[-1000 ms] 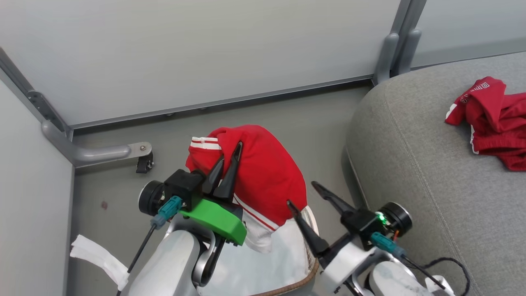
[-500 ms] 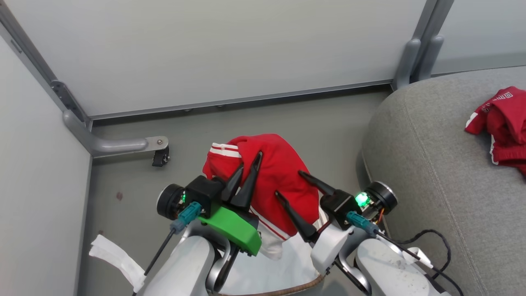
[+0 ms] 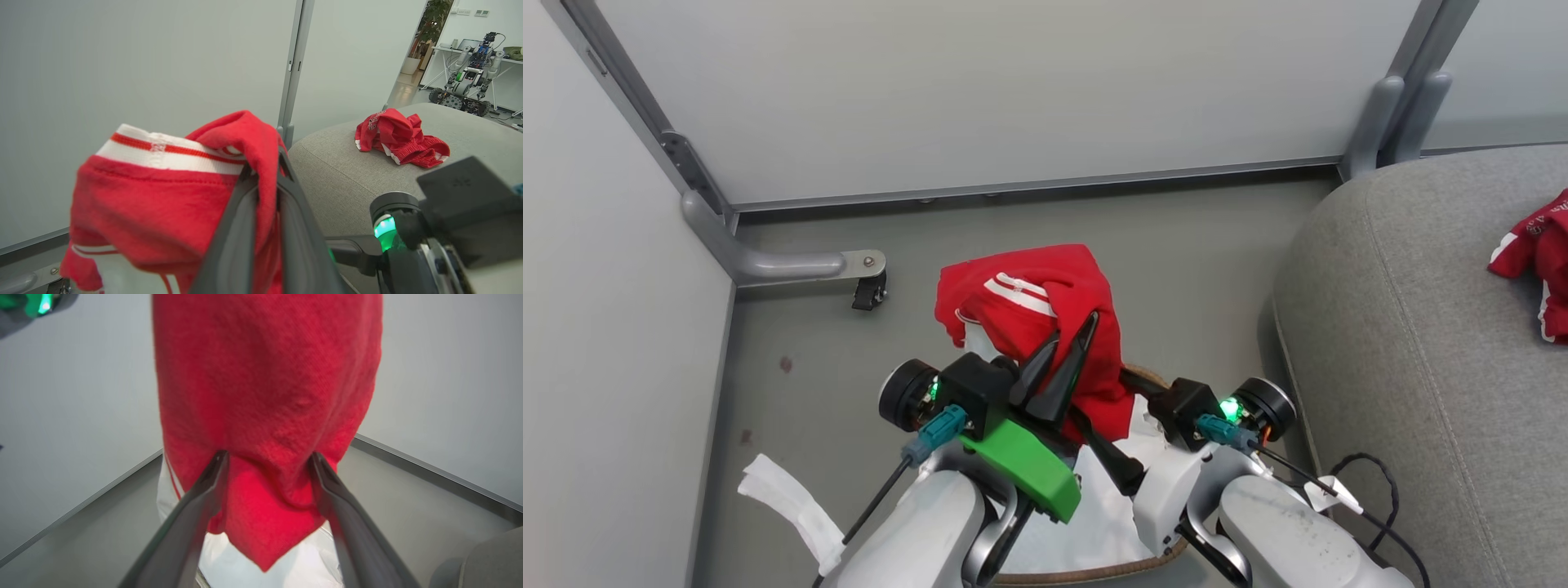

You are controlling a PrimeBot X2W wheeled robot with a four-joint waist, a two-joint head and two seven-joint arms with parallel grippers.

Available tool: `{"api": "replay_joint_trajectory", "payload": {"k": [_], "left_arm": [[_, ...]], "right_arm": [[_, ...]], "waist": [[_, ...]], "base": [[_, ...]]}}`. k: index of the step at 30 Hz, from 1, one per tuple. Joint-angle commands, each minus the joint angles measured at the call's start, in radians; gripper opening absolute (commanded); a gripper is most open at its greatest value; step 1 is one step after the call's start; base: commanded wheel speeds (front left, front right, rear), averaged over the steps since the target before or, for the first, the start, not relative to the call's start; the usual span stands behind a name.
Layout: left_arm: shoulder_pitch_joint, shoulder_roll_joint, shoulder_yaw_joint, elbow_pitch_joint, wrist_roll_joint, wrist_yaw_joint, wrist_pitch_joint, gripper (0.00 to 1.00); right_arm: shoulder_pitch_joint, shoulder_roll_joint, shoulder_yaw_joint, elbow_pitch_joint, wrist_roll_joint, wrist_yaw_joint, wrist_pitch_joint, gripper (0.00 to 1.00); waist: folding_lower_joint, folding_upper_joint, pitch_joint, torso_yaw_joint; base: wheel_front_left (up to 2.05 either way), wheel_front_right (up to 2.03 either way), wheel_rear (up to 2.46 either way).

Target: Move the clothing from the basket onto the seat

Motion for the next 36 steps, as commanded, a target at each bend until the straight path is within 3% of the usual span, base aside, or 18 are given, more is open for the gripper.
{"api": "replay_joint_trajectory", "payload": {"k": [1, 4, 5, 6, 7, 23, 24, 25, 31, 36], "left_arm": [[-0.02, 0.0, -0.008, -0.005, -0.006, -0.004, -0.004, 0.0], [-0.025, 0.0, -0.024, -0.007, -0.014, -0.004, -0.004, 0.0], [-0.026, 0.0, -0.029, -0.008, -0.017, -0.005, -0.004, 0.0], [-0.028, 0.0, -0.033, -0.008, -0.019, -0.005, -0.004, 0.0], [-0.03, 0.0, -0.038, -0.008, -0.021, -0.005, -0.004, 0.0], [-0.025, 0.0, 0.004, 0.002, -0.006, 0.0, -0.004, 0.0], [-0.023, 0.0, 0.009, 0.003, -0.003, 0.003, -0.004, 0.34], [-0.021, 0.0, 0.016, 0.004, 0.001, 0.008, -0.004, 1.0], [0.007, 0.006, 0.077, 0.025, 0.027, 0.025, -0.003, 1.0], [0.031, 0.022, 0.139, 0.039, 0.062, 0.027, -0.002, 1.0]], "right_arm": [[-0.009, -0.004, 0.004, 0.013, 0.013, -0.001, -0.004, 1.0], [-0.019, -0.004, 0.02, 0.034, 0.028, -0.001, -0.004, 1.0], [-0.024, -0.004, 0.026, 0.039, 0.036, -0.001, -0.004, 0.53], [-0.027, -0.003, 0.033, 0.044, 0.039, -0.001, -0.004, 0.35], [-0.029, -0.003, 0.037, 0.044, 0.046, -0.001, -0.004, 0.0], [0.011, -0.004, -0.04, -0.021, 0.047, -0.001, -0.005, 0.0], [0.014, -0.003, -0.046, -0.03, 0.043, -0.001, -0.005, 0.0], [0.016, -0.003, -0.053, -0.04, 0.04, -0.001, -0.005, 0.0], [0.05, -0.003, -0.099, -0.13, 0.03, -0.001, -0.005, 0.0], [0.089, -0.004, -0.153, -0.208, 0.017, -0.001, -0.005, 0.0]], "waist": [[0.0001, 0.0, 0.006, 0.009], [0.0001, 0.0, 0.009, 0.017], [0.0001, 0.0, 0.011, 0.02], [0.0001, 0.0, 0.012, 0.022], [0.0001, 0.0, 0.013, 0.024], [0.0001, 0.0, 0.027, 0.015], [0.0001, 0.0, 0.029, 0.012], [0.0001, 0.0, 0.029, 0.01], [0.0001, 0.0, 0.035, -0.037], [0.0001, 0.0, 0.048, -0.12]], "base": [[0.0, 0.0, 0.0], [0.0, 0.0, 0.0], [0.0, 0.0, 0.0], [0.0, 0.0, 0.0], [0.0, 0.0, 0.0], [0.0, 0.0, 0.0], [0.0, 0.0, 0.0], [0.0, 0.0, 0.0], [0.0, 0.0, 0.0], [0.0, 0.0, 0.0]]}}
